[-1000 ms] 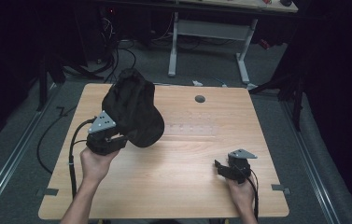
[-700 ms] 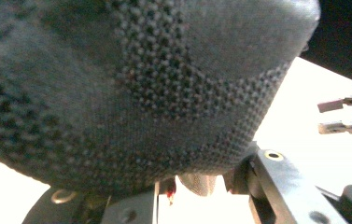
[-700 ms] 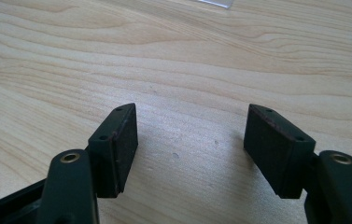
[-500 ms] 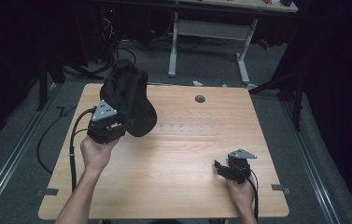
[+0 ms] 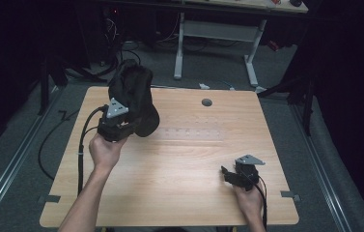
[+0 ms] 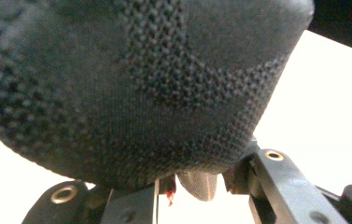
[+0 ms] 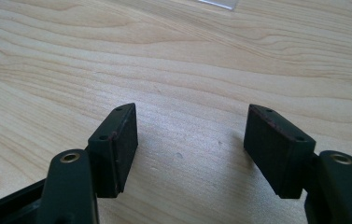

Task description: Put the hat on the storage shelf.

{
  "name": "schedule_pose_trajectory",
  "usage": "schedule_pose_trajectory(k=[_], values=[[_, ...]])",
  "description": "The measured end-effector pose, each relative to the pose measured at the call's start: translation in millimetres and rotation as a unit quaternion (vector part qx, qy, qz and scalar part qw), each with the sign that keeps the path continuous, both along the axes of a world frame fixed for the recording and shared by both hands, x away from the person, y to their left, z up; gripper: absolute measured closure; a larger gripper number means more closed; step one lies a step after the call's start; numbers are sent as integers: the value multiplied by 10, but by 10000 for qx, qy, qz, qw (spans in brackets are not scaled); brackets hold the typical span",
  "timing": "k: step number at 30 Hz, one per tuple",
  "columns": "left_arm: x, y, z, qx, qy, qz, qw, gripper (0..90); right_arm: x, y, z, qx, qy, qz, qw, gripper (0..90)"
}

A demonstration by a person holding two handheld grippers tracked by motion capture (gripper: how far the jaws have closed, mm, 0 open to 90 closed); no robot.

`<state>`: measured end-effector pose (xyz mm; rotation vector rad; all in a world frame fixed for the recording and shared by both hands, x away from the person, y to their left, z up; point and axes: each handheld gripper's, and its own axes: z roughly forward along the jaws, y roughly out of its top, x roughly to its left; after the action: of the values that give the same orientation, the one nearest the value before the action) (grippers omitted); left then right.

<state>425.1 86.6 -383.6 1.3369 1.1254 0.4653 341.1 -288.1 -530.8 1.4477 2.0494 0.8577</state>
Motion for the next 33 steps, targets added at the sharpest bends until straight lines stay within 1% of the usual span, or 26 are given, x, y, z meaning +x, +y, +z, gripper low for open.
schedule_pose_trajectory(k=[5, 13, 14, 18, 26, 29, 31, 33], values=[[32, -63, -65, 194, 31, 8, 9998, 706, 0, 0, 0, 4, 0, -7, 10000, 352], [72, -125, -134, 331, 41, 31, 9994, 706, 0, 0, 0, 21, 10, -4, 10000, 352], [75, -130, -143, 376, 43, 18, 9993, 706, 0, -1, 0, 24, 12, -4, 10000, 352], [83, -150, -163, 444, 12, 30, 9990, 706, 2, -4, -1, 33, 19, 2, 10000, 352], [82, -174, -192, 557, 12, -2, 9984, 705, 3, -6, -1, 43, 22, 6, 10000, 352], [88, -190, -224, 609, 24, -4, 9981, 705, 3, -6, -1, 43, 23, 5, 10000, 352], [94, -206, -253, 595, 40, 10, 9982, 704, 3, -6, -1, 46, 23, 9, 10000, 352], [101, -213, -286, 650, 57, -8, 9979, 703, 2, -6, -1, 42, 23, 5, 10000, 352]])
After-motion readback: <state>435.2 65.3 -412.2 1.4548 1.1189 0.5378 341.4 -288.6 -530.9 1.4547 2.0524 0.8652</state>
